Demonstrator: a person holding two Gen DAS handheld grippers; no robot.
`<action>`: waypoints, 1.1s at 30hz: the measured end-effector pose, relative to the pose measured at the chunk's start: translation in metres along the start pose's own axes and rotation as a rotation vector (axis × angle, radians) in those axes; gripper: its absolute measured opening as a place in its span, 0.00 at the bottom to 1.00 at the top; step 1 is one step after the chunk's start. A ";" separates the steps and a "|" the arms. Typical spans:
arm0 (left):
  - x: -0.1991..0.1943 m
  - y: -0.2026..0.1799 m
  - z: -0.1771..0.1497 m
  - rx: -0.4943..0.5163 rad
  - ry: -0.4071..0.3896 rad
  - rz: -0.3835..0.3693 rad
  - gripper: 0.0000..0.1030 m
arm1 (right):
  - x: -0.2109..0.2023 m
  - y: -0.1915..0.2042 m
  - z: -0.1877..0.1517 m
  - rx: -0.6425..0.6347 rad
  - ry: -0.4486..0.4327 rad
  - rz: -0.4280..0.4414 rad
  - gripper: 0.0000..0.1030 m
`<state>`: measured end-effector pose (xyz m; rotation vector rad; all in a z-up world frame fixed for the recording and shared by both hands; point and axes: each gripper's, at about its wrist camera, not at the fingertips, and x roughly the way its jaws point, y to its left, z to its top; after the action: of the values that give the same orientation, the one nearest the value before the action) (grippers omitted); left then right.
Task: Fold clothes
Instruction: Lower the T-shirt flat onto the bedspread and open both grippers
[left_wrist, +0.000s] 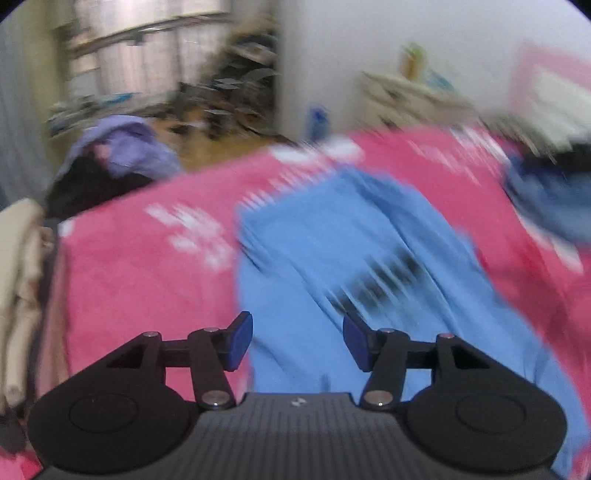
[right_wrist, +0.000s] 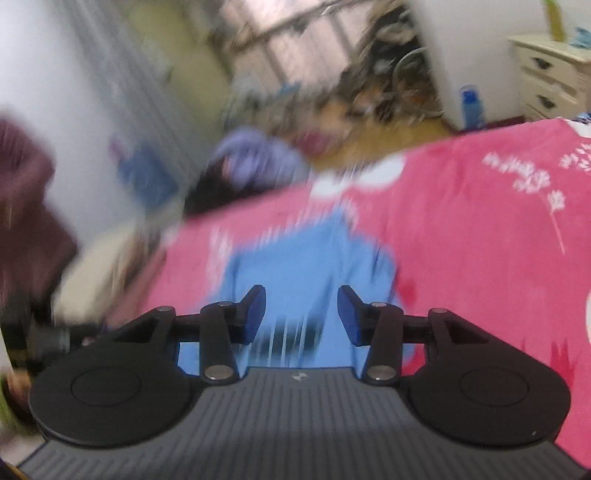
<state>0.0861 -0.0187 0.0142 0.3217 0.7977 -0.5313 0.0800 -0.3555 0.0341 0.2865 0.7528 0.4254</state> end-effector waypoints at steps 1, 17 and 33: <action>0.003 -0.017 -0.011 0.068 0.008 0.002 0.54 | 0.001 0.013 -0.016 -0.045 0.031 -0.005 0.41; -0.032 -0.058 -0.095 0.181 0.227 -0.150 0.53 | -0.120 0.033 -0.041 -0.249 0.427 -0.049 0.48; -0.048 -0.071 -0.143 0.125 0.405 -0.216 0.53 | -0.031 0.082 -0.218 -0.722 0.568 0.050 0.25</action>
<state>-0.0660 0.0055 -0.0495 0.4699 1.2025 -0.7325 -0.1164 -0.2766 -0.0667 -0.5173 1.0872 0.8096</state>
